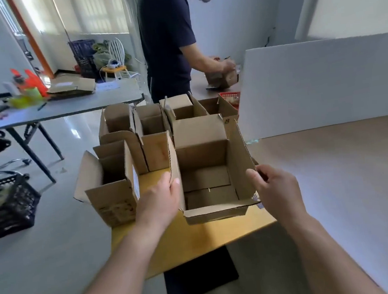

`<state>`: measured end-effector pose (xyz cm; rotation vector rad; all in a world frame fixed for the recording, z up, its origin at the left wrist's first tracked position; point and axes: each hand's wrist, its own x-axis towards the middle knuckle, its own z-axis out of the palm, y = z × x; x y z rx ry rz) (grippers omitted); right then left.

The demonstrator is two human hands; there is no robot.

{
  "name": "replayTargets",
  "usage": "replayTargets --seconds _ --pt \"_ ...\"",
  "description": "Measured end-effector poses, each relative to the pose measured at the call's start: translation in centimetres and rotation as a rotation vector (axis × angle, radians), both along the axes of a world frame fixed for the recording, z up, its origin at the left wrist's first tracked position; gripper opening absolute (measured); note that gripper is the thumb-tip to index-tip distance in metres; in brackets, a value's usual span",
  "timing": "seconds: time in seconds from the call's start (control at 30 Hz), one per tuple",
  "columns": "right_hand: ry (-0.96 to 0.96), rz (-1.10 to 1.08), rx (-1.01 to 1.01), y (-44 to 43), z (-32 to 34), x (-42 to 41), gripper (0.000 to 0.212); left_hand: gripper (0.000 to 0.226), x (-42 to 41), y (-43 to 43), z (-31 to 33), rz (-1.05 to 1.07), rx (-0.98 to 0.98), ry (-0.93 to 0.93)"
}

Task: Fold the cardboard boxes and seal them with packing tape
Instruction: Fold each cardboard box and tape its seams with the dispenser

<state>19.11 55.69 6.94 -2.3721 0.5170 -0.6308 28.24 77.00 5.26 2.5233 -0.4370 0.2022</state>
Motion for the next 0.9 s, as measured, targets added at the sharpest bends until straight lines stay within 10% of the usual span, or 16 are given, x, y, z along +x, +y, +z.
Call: replayTargets --seconds 0.37,0.7,0.9 --pt "0.099 0.234 -0.332 5.0 -2.5 11.9 0.030 0.028 7.1 5.0 -2.1 0.241 0.152 -0.145" --pt "0.202 0.339 -0.355 5.9 -5.9 20.3 0.037 0.054 12.4 6.0 -3.3 0.268 0.221 0.219" --pt "0.290 0.376 -0.441 6.6 -6.8 20.7 0.043 0.048 12.8 5.9 -3.6 0.280 0.316 0.108"
